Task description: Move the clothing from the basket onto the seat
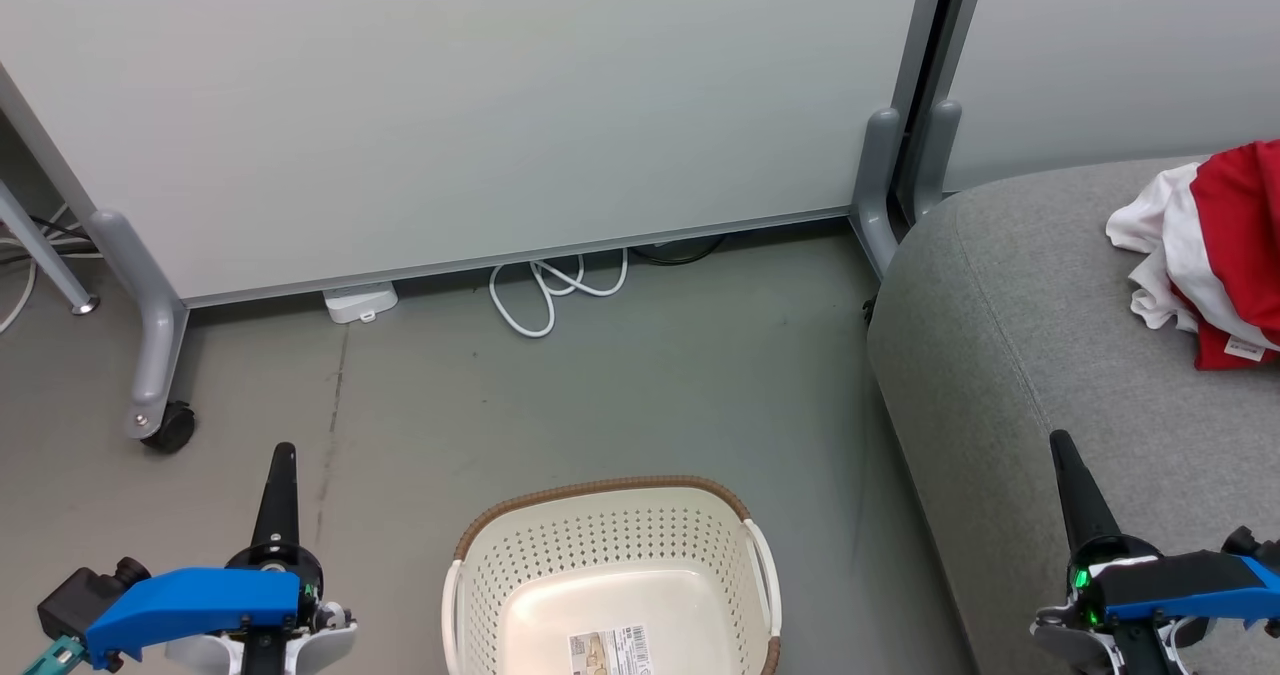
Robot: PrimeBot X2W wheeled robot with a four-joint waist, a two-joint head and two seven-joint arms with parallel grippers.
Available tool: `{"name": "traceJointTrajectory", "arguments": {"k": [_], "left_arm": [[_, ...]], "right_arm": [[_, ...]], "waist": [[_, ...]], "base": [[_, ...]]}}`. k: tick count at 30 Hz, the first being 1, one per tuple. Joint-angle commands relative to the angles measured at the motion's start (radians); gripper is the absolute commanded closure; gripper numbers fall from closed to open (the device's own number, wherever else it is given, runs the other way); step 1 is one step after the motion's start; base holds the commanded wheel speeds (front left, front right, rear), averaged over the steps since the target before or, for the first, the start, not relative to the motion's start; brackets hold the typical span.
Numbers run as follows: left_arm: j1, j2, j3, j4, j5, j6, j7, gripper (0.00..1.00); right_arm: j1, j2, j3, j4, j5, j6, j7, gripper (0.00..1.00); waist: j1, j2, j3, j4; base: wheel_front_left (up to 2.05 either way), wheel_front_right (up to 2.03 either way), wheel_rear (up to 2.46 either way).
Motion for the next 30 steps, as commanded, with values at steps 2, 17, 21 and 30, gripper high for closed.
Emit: {"name": "traceJointTrajectory", "arguments": {"k": [2,17,21,30], "left_arm": [[-0.023,0.002,0.007,-0.004,-0.033,-0.007,0.008,1.0],[-0.031,0.003,0.017,-0.001,-0.152,-0.009,0.037,1.0],[-0.035,0.003,0.019,0.0,-0.183,-0.009,0.045,1.0],[-0.04,0.003,0.024,0.001,-0.251,-0.01,0.063,1.0]], "right_arm": [[-0.02,0.001,-0.004,-0.003,0.034,0.0,0.008,1.0],[-0.026,0.001,-0.011,0.001,0.154,0.0,0.038,1.0],[-0.029,0.001,-0.013,0.002,0.186,0.0,0.045,1.0],[-0.032,0.002,-0.018,0.004,0.255,0.0,0.063,1.0]], "waist": [[-0.0001,0.0,0.0,-0.001],[-0.0001,0.0,-0.001,-0.008],[-0.0001,0.0,-0.001,-0.01],[-0.0001,0.0,-0.001,-0.015]], "base": [[0.0,0.0,0.0],[0.0,0.0,0.0],[0.0,0.0,0.0],[0.0,0.0,0.0]]}}
